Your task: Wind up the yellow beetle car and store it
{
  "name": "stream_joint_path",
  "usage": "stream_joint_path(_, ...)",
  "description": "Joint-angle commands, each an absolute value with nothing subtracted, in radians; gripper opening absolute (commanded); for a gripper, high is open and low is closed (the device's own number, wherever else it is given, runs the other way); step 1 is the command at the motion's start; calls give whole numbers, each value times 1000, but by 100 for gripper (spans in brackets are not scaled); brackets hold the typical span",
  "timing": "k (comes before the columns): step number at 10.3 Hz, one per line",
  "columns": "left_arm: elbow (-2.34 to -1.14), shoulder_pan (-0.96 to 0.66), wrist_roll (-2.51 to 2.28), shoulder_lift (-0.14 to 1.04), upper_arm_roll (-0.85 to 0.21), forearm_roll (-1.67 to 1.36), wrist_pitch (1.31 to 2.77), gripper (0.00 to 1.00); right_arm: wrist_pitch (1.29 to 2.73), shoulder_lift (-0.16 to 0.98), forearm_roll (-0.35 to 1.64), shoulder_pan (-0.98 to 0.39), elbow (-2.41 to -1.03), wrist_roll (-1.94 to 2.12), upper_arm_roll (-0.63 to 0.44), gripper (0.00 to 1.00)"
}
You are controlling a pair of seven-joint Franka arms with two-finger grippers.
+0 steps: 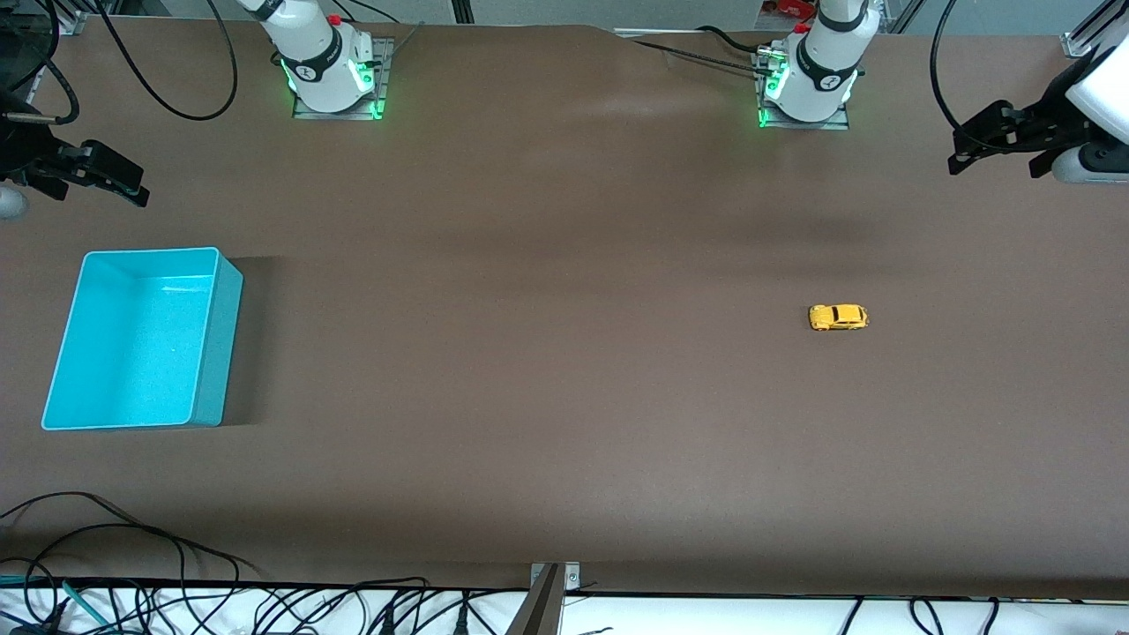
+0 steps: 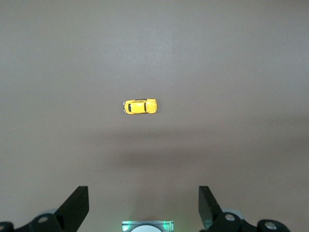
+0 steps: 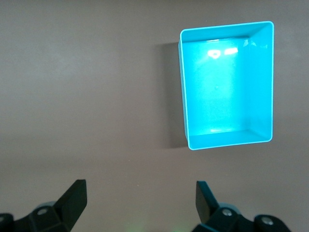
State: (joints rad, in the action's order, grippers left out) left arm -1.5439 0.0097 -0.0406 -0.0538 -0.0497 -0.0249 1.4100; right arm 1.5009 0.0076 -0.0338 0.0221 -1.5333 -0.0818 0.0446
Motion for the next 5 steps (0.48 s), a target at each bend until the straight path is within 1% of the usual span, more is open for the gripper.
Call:
stream_joint_path(1, -1543, 23, -54, -52, -54, -49, 1425, 100, 1493, 6, -28, 23, -1525, -95, 48, 100)
stream_joint_path(5, -1534, 23, -52, -45, -55, -48, 1413, 100, 1493, 5, -28, 20, -1520, -95, 48, 100)
